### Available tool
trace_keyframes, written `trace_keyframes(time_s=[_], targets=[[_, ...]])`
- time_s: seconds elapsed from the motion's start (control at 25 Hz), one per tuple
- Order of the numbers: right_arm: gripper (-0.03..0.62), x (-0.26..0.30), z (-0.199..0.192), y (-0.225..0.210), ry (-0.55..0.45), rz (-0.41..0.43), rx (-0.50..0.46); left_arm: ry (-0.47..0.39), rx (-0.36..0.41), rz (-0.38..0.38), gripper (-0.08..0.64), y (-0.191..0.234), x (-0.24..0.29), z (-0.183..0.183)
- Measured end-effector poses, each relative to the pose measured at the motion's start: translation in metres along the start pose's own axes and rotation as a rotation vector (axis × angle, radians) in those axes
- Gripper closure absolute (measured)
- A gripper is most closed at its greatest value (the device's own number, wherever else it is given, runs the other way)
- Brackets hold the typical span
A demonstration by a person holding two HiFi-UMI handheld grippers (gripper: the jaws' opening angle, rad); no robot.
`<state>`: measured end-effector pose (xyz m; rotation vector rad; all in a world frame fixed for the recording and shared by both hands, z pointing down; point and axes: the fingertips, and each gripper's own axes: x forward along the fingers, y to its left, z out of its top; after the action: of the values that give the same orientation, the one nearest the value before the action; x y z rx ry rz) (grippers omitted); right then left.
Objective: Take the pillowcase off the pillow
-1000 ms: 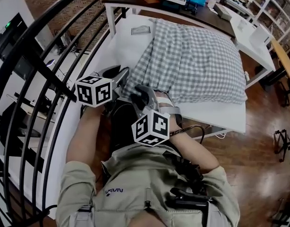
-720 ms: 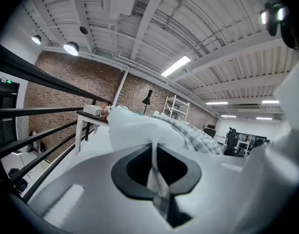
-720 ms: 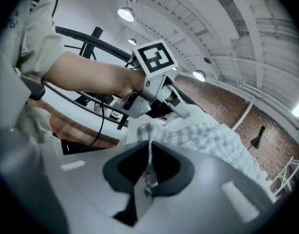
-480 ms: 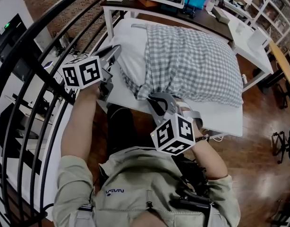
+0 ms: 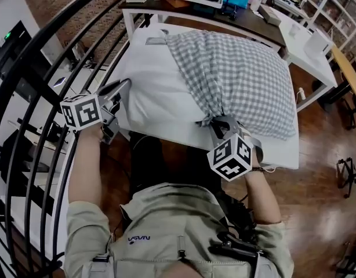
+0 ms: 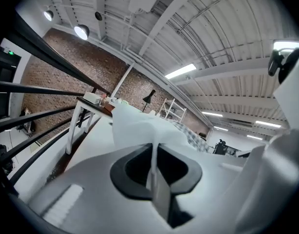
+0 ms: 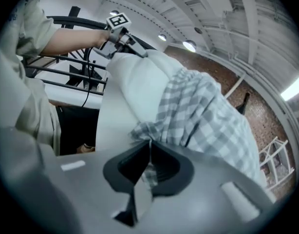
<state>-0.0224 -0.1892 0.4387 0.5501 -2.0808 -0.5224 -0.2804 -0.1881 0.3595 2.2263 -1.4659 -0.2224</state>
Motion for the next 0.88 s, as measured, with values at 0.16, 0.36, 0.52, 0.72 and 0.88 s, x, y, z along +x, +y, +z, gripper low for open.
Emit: trace_keyframes(time_s=[0.16, 0.36, 0.52, 0.72, 0.88], targets=[[0.571, -0.003, 0.003, 0.004, -0.059, 0.017, 0.075, -0.032, 0.028, 0.005, 0.441, -0.008, -0.025, 0.001], [0.546, -0.025, 0.027, 0.009, -0.228, 0.139, 0.216, -0.188, 0.109, 0.025, 0.408, -0.030, -0.024, 0.054], [0.543, -0.059, 0.063, -0.011, -0.432, 0.169, 0.324, -0.136, 0.198, 0.133, 0.300, -0.013, 0.023, 0.072], [0.532, -0.076, 0.104, -0.075, -0.558, 0.048, 0.354, 0.041, 0.238, 0.244, 0.235, 0.017, 0.084, 0.059], [0.481, -0.061, 0.134, -0.134, -0.573, -0.017, 0.386, 0.096, 0.261, 0.196, 0.379, 0.008, 0.099, 0.026]])
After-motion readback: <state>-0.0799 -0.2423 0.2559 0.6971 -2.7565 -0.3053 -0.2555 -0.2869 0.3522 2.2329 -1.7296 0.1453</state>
